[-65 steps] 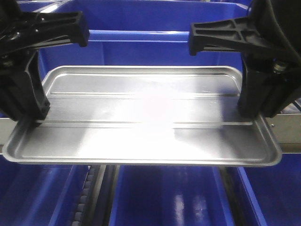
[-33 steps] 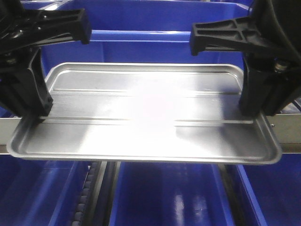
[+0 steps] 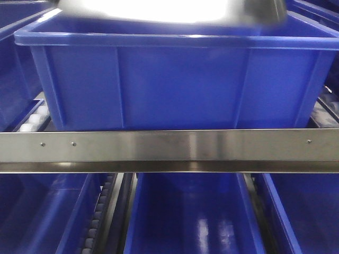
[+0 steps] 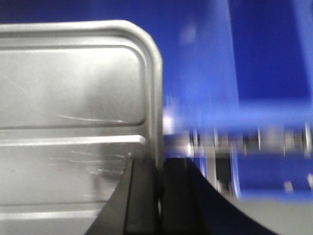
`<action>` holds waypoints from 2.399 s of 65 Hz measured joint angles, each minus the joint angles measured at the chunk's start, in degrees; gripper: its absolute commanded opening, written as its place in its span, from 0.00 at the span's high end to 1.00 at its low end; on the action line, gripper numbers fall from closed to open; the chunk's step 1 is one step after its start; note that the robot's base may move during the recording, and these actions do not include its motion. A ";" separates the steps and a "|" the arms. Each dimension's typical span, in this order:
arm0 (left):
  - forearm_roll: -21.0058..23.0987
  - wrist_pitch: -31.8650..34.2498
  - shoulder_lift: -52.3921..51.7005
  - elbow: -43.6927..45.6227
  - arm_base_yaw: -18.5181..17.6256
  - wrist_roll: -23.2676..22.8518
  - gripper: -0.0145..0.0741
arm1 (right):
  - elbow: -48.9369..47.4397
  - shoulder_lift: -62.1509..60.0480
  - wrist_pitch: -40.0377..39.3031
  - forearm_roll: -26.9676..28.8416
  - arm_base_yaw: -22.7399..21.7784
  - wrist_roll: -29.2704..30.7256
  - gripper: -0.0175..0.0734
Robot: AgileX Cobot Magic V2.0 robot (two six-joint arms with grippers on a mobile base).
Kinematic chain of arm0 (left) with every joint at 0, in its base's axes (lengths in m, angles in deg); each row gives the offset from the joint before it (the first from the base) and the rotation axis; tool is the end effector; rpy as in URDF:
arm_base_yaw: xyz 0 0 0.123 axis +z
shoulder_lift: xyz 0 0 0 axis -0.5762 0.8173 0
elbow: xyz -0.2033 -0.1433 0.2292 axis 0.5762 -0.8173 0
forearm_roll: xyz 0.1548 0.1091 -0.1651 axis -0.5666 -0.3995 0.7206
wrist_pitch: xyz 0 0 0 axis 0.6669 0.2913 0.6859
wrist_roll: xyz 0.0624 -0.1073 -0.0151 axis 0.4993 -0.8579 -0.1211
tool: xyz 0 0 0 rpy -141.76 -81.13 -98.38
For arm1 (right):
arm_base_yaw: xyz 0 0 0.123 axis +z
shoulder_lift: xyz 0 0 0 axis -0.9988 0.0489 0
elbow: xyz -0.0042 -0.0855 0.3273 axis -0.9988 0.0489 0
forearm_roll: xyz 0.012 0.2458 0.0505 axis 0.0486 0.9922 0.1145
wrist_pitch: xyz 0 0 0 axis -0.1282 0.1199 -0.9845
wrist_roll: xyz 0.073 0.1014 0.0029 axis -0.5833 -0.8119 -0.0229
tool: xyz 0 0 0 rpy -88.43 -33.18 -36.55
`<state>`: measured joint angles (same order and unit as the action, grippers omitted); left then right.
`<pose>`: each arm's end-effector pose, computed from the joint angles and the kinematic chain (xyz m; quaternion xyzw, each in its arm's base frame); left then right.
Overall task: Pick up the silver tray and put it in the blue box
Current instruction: 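Lower the tray with both grippers into the open blue crate, then open both grippers and release the tray inside the crate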
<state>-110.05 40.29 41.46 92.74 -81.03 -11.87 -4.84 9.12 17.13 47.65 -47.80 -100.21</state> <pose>0.2430 -0.1865 0.4299 0.0446 0.8911 -0.1309 0.4323 0.2660 0.1476 0.4158 0.0421 0.8955 0.0666 0.4381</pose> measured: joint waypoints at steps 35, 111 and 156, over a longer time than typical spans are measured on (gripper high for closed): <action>-2.32 26.69 21.97 9.01 14.23 3.19 0.95 | -5.07 16.68 -29.74 -5.53 -16.31 2.60 0.73; -7.44 27.60 22.50 9.49 16.52 2.72 0.94 | -5.07 18.78 -35.26 -6.69 -17.37 2.74 0.74; -10.50 45.24 -6.04 -25.79 16.52 3.18 0.94 | 24.21 -7.14 -51.22 -19.19 -17.32 2.74 0.75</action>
<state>-120.55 85.52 35.42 66.95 -64.51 -8.69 19.38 1.98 -34.09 28.46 -65.12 -97.47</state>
